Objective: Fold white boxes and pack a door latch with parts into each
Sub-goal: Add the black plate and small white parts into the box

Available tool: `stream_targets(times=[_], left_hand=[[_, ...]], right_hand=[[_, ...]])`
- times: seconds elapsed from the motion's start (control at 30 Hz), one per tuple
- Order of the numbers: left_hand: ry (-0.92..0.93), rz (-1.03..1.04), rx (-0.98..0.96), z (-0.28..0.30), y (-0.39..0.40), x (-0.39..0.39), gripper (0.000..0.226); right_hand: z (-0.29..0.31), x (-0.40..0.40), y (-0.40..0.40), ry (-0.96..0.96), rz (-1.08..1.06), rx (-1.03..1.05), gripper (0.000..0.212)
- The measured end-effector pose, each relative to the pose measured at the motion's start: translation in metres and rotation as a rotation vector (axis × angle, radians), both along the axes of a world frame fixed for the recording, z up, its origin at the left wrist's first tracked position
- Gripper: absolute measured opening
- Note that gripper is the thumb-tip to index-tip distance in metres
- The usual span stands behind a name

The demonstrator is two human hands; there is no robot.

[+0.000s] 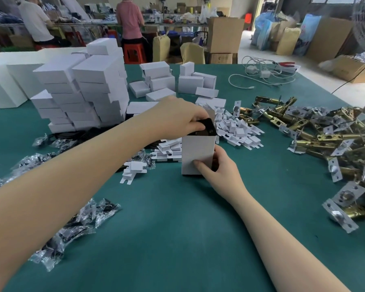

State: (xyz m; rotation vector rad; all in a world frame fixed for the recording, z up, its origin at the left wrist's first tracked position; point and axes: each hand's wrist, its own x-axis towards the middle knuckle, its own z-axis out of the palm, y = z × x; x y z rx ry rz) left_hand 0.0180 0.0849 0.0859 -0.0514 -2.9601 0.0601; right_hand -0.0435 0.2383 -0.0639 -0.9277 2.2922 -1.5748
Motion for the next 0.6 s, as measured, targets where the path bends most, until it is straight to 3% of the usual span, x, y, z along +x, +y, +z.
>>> stream_targets(times=[0.37, 0.6], left_hand=[[-0.199, 0.022, -0.061, -0.012, -0.003, -0.003, 0.026], [-0.145, 0.093, -0.037, -0.03, -0.003, 0.005, 0.025]], right_hand=[[-0.002, -0.001, 0.0, -0.001, 0.007, -0.007, 0.05], [-0.002, -0.001, -0.001, 0.001, 0.0, 0.005, 0.049]])
